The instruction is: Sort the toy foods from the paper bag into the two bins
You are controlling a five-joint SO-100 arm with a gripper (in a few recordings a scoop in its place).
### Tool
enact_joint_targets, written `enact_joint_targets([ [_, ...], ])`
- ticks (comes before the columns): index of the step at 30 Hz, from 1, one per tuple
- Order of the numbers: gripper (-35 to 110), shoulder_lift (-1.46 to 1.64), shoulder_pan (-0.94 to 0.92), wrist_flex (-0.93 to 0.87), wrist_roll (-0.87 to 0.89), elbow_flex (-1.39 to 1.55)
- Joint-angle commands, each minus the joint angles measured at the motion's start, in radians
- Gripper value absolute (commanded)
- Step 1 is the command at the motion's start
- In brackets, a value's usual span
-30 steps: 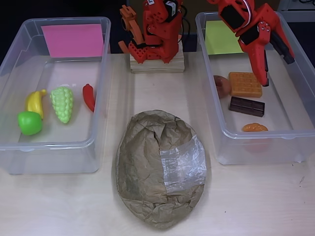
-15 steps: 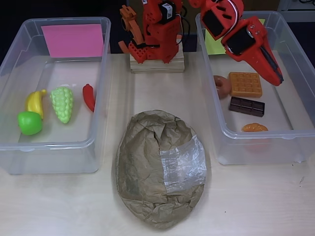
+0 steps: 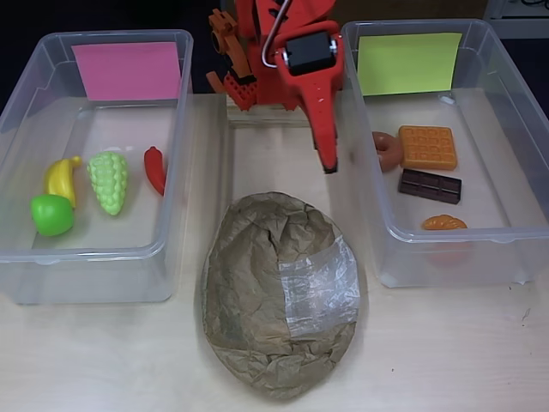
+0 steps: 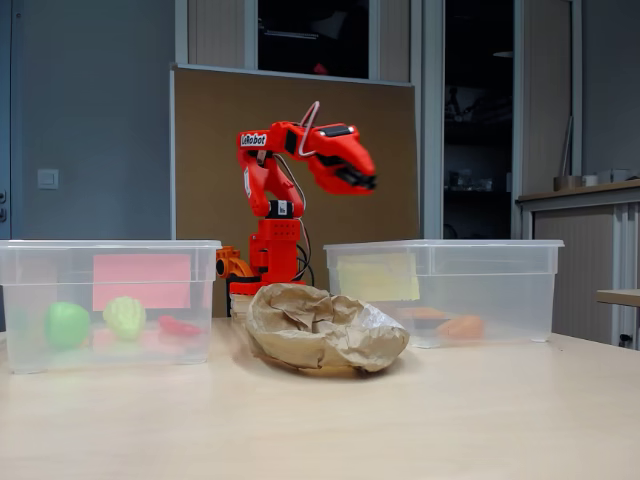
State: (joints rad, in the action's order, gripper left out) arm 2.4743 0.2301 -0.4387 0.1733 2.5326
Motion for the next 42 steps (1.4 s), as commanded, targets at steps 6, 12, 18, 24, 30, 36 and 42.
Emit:
enact_joint_targets([
  [6, 0, 0.339, -0.199, -0.031, 0.021, 0.342],
  [12, 0, 0.42, -0.265, 0.043, -0.038, 0.495],
  [18, 0, 0.569, -0.255, -0.057, -0.084, 0.609],
  [24, 0, 0.848, -0.244, -0.512, -0.19, 0.609],
  [30, 0, 0.847, -0.229, -0.712, -0.209, 0.609],
  [36, 0, 0.847, -0.187, -0.773, -0.227, 0.609],
  [42, 0, 0.85, -0.158, -0.776, -0.173, 0.609],
])
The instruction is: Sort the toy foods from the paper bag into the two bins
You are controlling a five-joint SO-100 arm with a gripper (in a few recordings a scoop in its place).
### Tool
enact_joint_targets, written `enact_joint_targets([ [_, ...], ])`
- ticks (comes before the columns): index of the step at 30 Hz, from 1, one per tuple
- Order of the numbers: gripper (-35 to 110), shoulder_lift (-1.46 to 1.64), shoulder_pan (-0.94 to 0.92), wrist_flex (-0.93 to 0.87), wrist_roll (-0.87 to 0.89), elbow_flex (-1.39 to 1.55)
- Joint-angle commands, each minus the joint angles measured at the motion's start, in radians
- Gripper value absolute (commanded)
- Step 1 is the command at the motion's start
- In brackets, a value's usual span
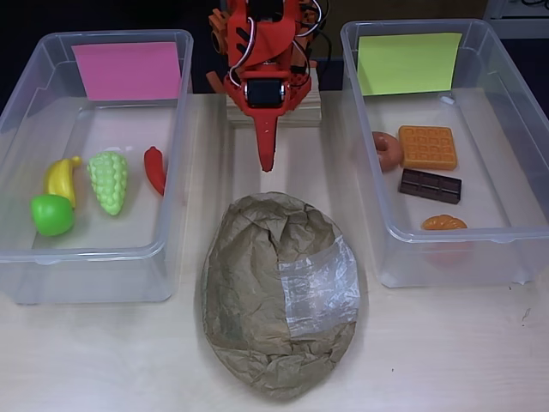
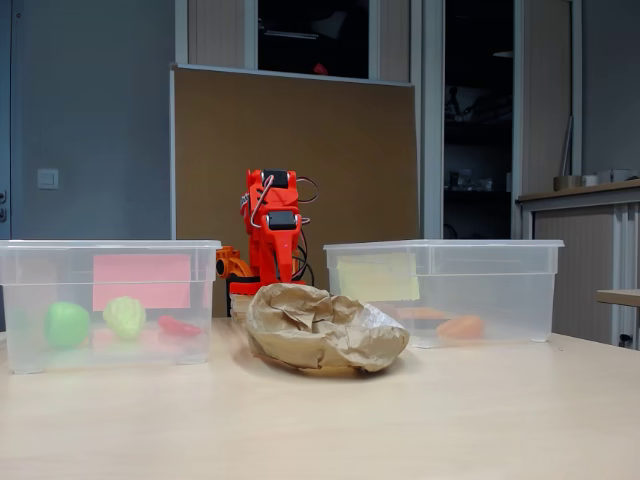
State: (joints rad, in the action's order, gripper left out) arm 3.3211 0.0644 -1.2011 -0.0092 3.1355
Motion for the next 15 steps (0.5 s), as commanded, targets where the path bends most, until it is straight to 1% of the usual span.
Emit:
enact_joint_targets([
  [1, 0, 0.003, -0.002, -0.014, 0.009, 0.006],
  [15, 0, 0.003, -0.012, -0.014, 0.009, 0.006],
])
